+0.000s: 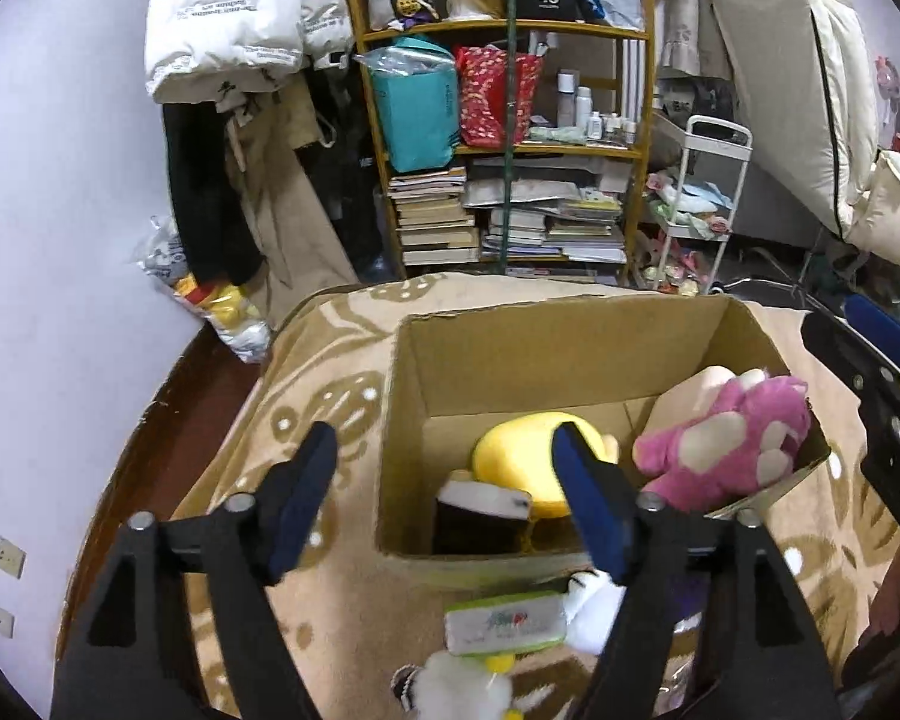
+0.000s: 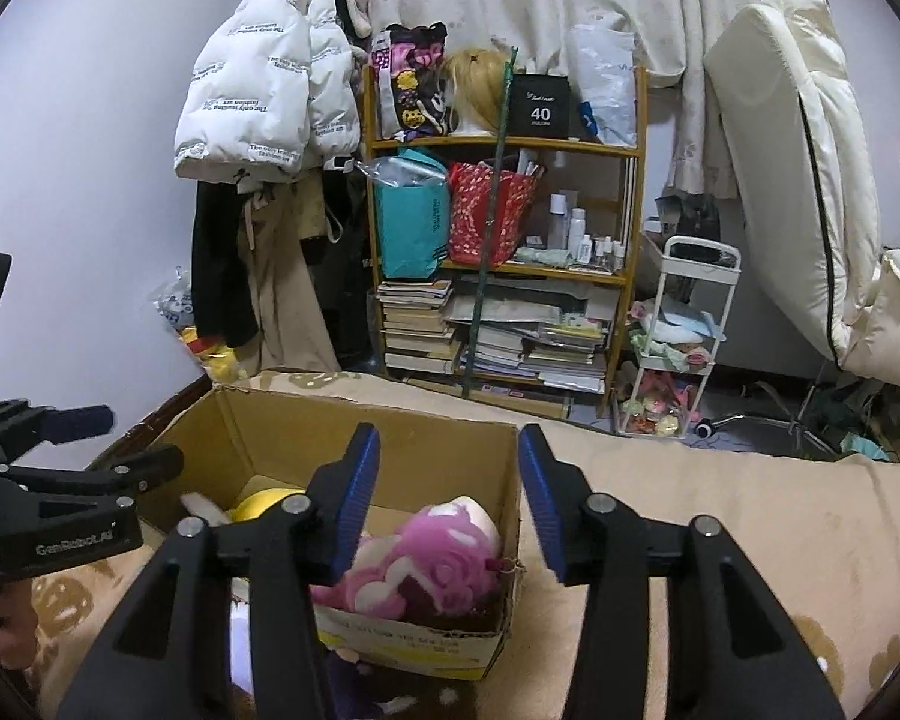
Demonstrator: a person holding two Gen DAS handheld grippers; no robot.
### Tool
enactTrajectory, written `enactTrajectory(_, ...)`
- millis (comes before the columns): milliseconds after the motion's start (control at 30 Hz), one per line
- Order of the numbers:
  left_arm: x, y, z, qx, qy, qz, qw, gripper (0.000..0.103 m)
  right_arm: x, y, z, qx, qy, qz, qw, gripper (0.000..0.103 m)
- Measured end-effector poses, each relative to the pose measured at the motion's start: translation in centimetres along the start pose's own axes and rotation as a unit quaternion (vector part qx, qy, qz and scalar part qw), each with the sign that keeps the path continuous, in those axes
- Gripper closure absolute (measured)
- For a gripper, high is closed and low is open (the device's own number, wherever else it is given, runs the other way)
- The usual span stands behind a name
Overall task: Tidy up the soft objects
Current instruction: 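Open both tools to drop the tissue pack and pink plush into the box, then move both tools back down toward the remaining items beside the box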
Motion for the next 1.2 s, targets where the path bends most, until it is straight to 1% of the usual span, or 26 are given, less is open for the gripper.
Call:
enactTrajectory(33, 0.0, 0.1, 0.2, 0.001, -0.001, 0.0, 1.0, 0.024, 0.0, 0.1, 0.1, 0.004, 0.001, -0.003, 1.0, 0.038)
enactTrajectory(100, -0.2, 0.4, 0.8, 0.002, 0.001, 0.0, 1.0, 0.02, -0.3, 0.3, 0.7, 0.009, 0.002, -0.009, 1.0, 0.036)
enactTrajectory(167, -0.6, 0.6, 1.5, 0.0, 0.009, -0.006, 0.9999, 0.019, -0.5, 0.4, 1.4, 0.009, -0.001, -0.014, 1.0, 0.03)
enactTrajectory(233, -1.3, 0.9, 2.3, 0.004, 0.013, -0.006, 0.9999, 0.018, -0.8, 0.5, 2.1, 0.007, -0.005, -0.018, 1.0, 0.018)
enactTrajectory(400, -3.3, 1.7, 3.9, 0.008, 0.023, -0.001, 0.9997, 0.013, -1.8, 0.3, 3.4, 0.014, 0.009, -0.044, 0.999, 0.016)
enactTrajectory(467, -4.0, 1.9, 4.5, 0.012, 0.029, -0.012, 0.9994, 0.013, -2.1, 0.1, 4.1, 0.018, 0.012, -0.057, 0.998, 0.013)
enactTrajectory(500, -4.3, 2.1, 4.7, 0.014, 0.032, -0.016, 0.9993, 0.013, -2.2, -0.1, 4.7, 0.014, 0.009, -0.06, 0.998, 0.009)
enactTrajectory(533, -4.5, 2.3, 5.0, 0.016, 0.035, -0.016, 0.9991, 0.013, -2.1, -0.2, 5.2, 0.009, 0.004, -0.063, 0.998, 0.002)
enactTrajectory(567, -4.9, 2.6, 5.4, 0.017, 0.039, -0.014, 0.999, 0.012, -2.1, -0.4, 5.8, 0.005, -0.001, -0.066, 0.998, 0.0)
enactTrajectory(633, -5.3, 3.0, 6.1, 0.019, 0.044, -0.011, 0.9988, 0.012, -2.0, -0.7, 7.0, 0.005, -0.007, -0.071, 0.997, 0.0)
enactTrajectory(767, -6.2, 3.4, 7.4, 0.022, 0.045, -0.007, 0.9987, 0.009, -2.6, -0.4, 8.4, 0.021, 0.012, -0.069, 0.997, 0.0)
enactTrajectory(933, -7.4, 3.5, 8.9, 0.035, 0.047, -0.026, 0.9979, 0.008, -4.3, 0.8, 9.7, 0.024, 0.052, -0.042, 0.997, 0.0)
enactTrajectory(1067, -8.5, 3.7, 9.7, 0.034, 0.054, -0.024, 0.9977, 0.006, -6.3, 1.4, 9.8, 0.029, 0.096, -0.049, 0.994, 0.0)
enactTrajectory(1200, -9.4, 4.2, 9.8, 0.031, 0.065, -0.012, 0.9973, 0.006, -7.2, 1.2, 10.2, 0.013, 0.105, -0.048, 0.993, 0.0)
Point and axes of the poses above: each gripper's, at about its wrist camera, not at the fingertips, and z roughly against the way its jaws point, y to its left, x to its top, the point moved 10 cm from there along -z, roughly the way its jaws point, and after that the axes turned 8 degrees about x, right-handed, at the moved point
